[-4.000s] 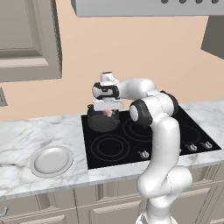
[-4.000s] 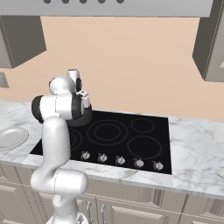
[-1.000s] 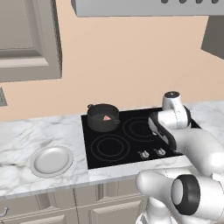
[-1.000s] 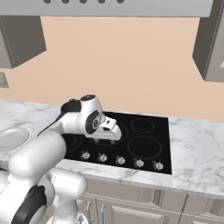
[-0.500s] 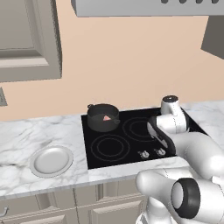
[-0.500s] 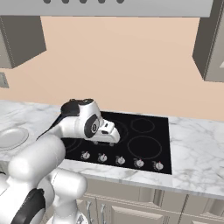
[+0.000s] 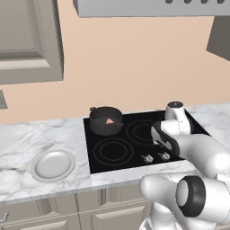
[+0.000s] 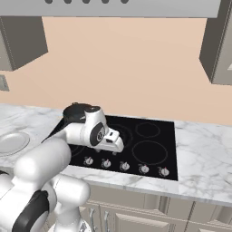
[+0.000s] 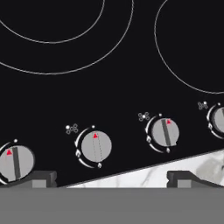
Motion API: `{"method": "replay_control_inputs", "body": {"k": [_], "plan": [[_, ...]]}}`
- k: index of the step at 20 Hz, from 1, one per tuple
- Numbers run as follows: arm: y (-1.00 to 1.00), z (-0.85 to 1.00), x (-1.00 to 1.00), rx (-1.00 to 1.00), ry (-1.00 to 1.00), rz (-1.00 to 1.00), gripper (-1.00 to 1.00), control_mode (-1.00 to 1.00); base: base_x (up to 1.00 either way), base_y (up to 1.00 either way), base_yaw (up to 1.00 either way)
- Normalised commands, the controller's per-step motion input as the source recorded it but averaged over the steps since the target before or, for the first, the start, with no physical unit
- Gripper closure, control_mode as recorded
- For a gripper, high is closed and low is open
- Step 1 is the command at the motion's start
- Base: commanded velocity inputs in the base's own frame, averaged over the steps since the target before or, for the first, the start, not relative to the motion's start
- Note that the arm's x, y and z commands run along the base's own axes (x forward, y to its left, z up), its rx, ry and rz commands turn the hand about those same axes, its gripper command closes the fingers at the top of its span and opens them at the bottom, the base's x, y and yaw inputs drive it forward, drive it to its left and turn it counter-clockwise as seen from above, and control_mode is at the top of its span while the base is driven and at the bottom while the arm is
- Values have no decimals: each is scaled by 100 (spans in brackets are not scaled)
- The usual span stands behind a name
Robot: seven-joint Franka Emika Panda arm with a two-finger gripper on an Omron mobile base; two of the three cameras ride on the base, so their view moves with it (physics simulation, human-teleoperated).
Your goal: Retrieve the frozen meat and place it in the pot on a burner. Then turn the burner on.
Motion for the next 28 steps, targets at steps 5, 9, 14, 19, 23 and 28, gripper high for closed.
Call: {"method": "replay_control_inputs", "body": {"k": [5,9,14,19,23,28], "plan": [[9,-17,0,6,1,0,-100,-100,0,0,0],[0,-28,0,0,0,0,-100,-100,0,0,0],[0,-33,1,0,0,0,-100,-100,0,0,0],[0,-24,4,4,8,0,-100,-100,0,0,0],[0,-23,5,1,7,0,-100,-100,0,0,0],[-2,-19,19,0,4,0,-100,-100,0,0,0]]}}
